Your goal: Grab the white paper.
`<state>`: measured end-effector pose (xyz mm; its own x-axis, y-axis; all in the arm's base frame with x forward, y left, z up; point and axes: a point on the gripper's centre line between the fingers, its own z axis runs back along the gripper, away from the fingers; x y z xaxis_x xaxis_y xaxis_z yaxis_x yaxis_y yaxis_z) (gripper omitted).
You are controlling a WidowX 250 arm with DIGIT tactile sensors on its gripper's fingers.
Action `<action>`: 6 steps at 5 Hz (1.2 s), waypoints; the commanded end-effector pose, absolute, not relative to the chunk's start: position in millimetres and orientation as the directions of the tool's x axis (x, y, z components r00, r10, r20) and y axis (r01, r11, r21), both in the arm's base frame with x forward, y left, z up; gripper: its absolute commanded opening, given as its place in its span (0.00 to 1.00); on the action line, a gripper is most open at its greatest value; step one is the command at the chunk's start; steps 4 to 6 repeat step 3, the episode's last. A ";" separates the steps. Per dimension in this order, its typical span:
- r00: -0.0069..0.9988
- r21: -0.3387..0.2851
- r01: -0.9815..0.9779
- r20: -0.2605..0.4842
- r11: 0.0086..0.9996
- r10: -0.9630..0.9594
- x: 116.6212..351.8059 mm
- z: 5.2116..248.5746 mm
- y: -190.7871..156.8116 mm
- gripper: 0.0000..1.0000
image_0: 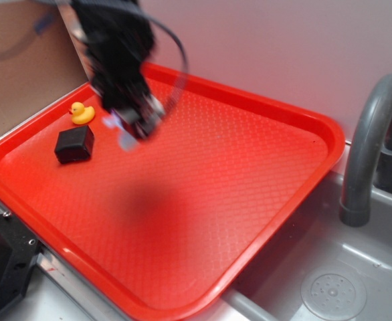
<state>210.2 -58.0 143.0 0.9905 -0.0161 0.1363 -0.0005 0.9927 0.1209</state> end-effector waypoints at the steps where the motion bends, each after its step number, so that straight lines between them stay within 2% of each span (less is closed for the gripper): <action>1: 0.885 0.036 -0.443 0.177 0.896 0.431 179.7 225.9 -39.9 0.00; 2: 0.893 -0.061 -0.396 0.208 0.916 0.400 166.8 237.8 -36.8 0.00; 3: 0.920 -0.003 -0.351 0.184 0.937 0.345 171.0 230.5 -40.0 0.00; 6: 0.920 -0.003 -0.351 0.184 0.937 0.345 171.0 230.5 -40.0 0.00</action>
